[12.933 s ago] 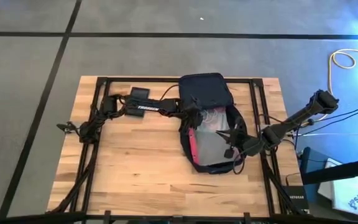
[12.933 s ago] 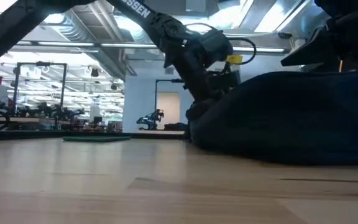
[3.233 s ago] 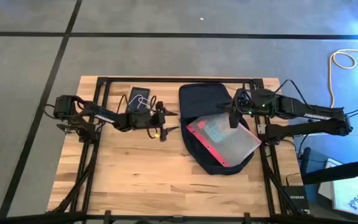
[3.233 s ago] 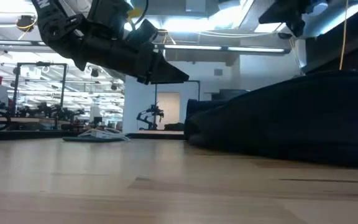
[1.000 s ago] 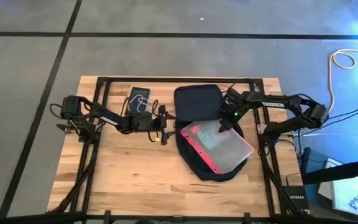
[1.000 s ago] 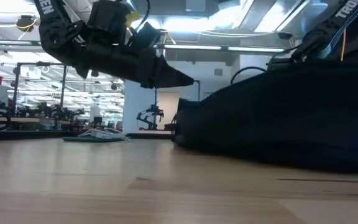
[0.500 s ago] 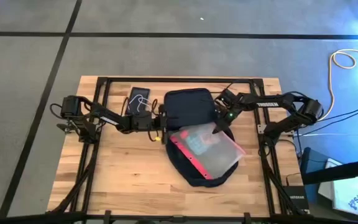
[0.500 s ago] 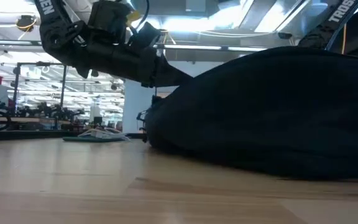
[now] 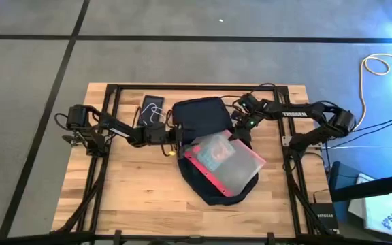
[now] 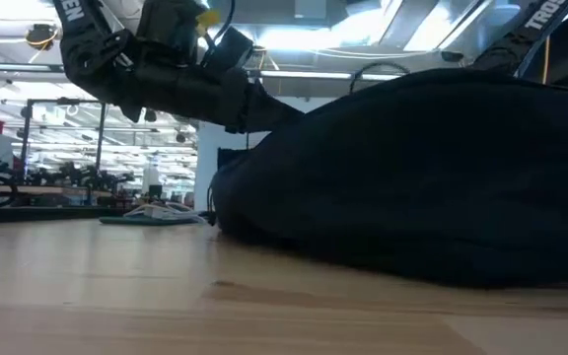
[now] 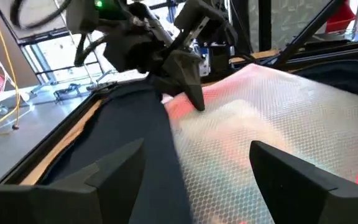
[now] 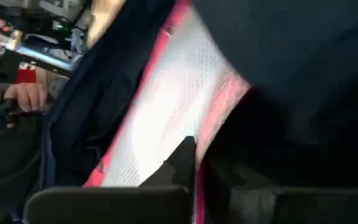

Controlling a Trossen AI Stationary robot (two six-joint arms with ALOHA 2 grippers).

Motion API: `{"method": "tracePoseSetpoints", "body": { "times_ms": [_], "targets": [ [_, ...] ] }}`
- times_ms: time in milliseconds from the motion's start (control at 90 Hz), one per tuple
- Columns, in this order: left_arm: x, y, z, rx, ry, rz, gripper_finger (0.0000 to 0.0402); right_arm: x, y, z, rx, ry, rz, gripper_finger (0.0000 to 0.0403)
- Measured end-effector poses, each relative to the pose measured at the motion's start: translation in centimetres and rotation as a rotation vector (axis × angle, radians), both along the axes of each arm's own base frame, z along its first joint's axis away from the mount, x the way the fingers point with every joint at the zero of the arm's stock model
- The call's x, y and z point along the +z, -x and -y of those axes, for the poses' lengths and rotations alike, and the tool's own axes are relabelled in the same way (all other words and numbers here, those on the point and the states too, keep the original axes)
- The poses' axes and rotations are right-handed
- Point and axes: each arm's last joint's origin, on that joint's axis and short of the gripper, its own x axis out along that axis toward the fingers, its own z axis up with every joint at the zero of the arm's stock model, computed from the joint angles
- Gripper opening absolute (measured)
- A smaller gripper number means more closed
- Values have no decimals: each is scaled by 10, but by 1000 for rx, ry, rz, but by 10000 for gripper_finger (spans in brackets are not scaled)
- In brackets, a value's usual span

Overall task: Unpack backpack
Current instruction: Remove the transparent zip bag from the blue backpack

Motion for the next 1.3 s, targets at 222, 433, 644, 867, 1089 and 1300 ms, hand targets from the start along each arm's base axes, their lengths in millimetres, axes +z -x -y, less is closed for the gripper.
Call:
{"method": "tracePoseSetpoints", "body": {
  "times_ms": [222, 433, 644, 867, 1089, 1300],
  "targets": [
    [0, 0, 0, -1, 0, -1, 272, 26, -2, -2, 100, 69, 240, 0],
    [0, 0, 0, -2, 0, 0, 272, 38, -8, -10, 401, 364, 652, 0],
    [0, 0, 0, -1, 4, 3, 272, 58, -22, -14, 500, 701, 972, 0],
    [1, 0, 0, 0, 7, 11, 272, 73, -25, -12, 501, 799, 1103, 0],
    [1, 0, 0, -1, 12, 5, 272, 91, -25, -12, 527, 852, 1245, 0],
    [0, 0, 0, 1, 10, -5, 272, 115, -30, -9, 517, 793, 1252, 0]
  ]
}}
